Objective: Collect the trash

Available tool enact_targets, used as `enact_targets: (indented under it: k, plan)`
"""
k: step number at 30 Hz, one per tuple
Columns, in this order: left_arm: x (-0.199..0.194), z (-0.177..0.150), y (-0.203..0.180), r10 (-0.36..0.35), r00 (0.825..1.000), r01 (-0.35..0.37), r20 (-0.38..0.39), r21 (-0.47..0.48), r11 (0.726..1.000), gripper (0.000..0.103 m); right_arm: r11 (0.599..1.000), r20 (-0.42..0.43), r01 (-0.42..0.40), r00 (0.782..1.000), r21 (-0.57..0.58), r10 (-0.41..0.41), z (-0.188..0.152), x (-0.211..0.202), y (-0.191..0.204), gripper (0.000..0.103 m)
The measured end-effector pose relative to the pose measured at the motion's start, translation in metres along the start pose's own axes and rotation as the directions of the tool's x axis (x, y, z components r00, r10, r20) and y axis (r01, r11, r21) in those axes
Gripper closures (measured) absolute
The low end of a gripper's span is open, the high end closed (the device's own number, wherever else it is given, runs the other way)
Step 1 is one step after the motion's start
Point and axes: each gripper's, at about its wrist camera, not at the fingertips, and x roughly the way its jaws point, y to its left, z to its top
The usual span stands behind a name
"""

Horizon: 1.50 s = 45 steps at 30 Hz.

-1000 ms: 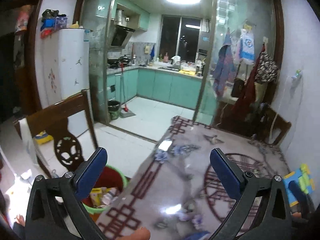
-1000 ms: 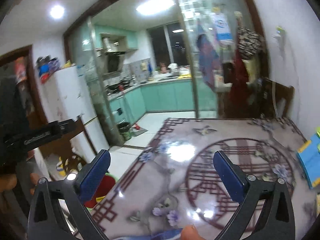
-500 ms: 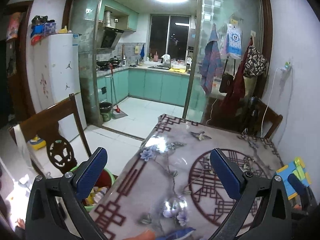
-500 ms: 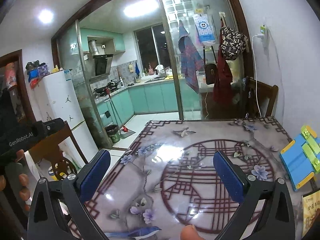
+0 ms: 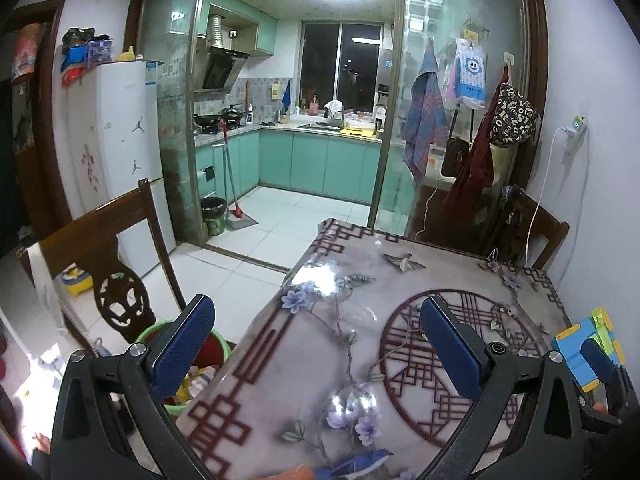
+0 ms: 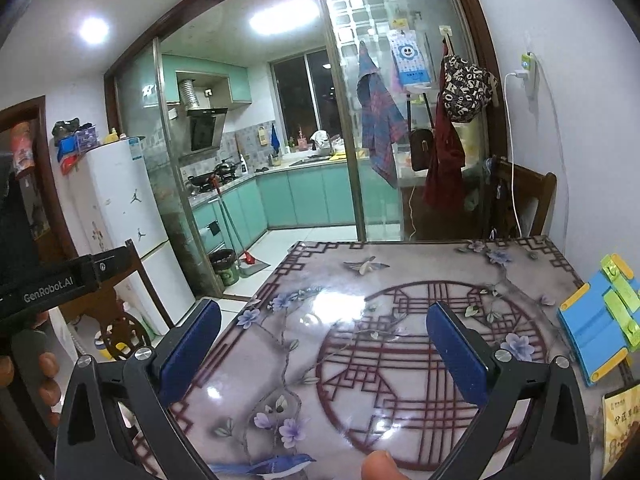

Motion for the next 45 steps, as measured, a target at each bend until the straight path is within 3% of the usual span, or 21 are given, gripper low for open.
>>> enact_targets:
  k: [22,45]
  plan:
    - [0.005,0.002,0.001,0.029,0.999,-0.029,-0.015,-0.01,1.0,0.0,1.0,-0.017,0.003,1.0,-0.003,-0.004,-0.003,0.008,0.001,0.0]
    - [0.022,0.005,-0.01,0.004,1.0,-0.004,-0.028,0.007,1.0,0.0,1.0,-0.053,0.018,0.998,0.015,-0.017,-0.008,0.027,-0.017,0.0]
